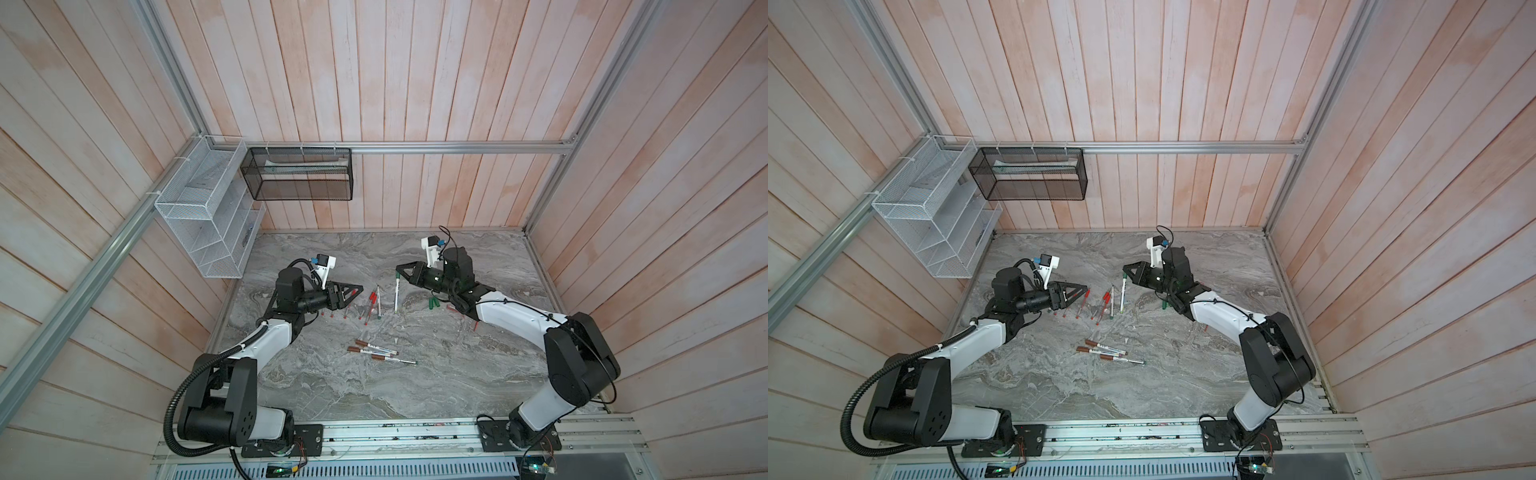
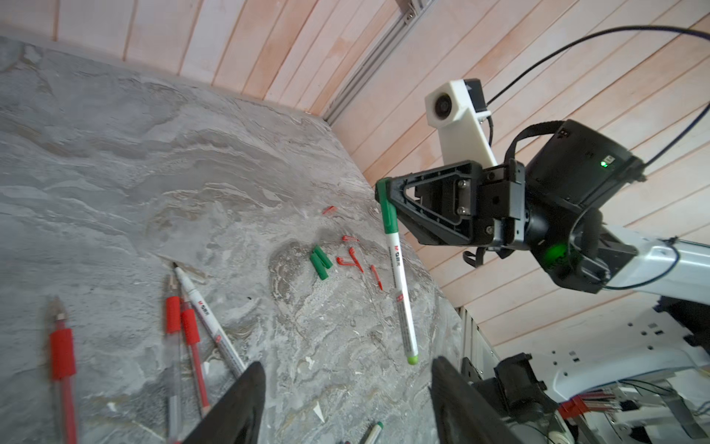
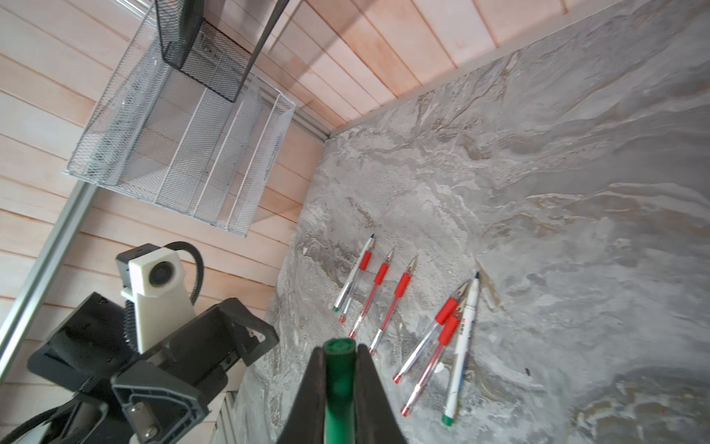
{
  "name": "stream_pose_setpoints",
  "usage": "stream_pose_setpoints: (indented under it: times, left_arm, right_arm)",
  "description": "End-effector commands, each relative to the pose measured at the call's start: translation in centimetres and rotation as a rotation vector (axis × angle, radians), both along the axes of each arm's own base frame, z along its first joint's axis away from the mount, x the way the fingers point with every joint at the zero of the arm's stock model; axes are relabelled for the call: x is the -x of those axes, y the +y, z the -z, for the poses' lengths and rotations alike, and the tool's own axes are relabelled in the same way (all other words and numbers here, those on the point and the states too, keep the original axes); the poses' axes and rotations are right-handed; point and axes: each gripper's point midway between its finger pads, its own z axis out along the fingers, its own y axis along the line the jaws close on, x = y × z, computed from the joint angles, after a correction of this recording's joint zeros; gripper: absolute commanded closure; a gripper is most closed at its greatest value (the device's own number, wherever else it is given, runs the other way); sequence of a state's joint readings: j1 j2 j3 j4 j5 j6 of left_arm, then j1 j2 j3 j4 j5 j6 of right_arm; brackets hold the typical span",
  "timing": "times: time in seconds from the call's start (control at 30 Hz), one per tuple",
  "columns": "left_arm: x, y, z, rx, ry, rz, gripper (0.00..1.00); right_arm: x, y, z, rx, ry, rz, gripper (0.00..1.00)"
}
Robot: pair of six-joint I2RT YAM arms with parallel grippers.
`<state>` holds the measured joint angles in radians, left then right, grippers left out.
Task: Remove pen caps from pens
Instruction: Pick up the pen from the center of the table.
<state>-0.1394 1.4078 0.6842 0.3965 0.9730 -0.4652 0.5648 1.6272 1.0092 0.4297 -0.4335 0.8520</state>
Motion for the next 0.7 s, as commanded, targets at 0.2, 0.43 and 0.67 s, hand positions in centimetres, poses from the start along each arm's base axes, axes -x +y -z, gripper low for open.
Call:
stream_pose_setpoints:
  times: [0.2, 0.43, 0.67]
  left_arm:
    - [2.4, -4.3, -0.4, 0.035, 0.013, 0.167, 0.31]
    - [2.4, -4.9, -0.8, 0.037, 0.006, 0.188, 0.45]
    - [2.2, -4.9, -0.3, 0.016, 0.011, 0.166, 0.81]
  right_arm:
    - [1.8, 3.9, -3.4, -0.196, -0.062, -0.054, 1.0]
    - [2.5, 5.5, -2.8, -0.196, -0.061, -0.071, 1.0]
    - [2.7, 6.2, -3.0, -0.216, -0.07, -0.096, 1.0]
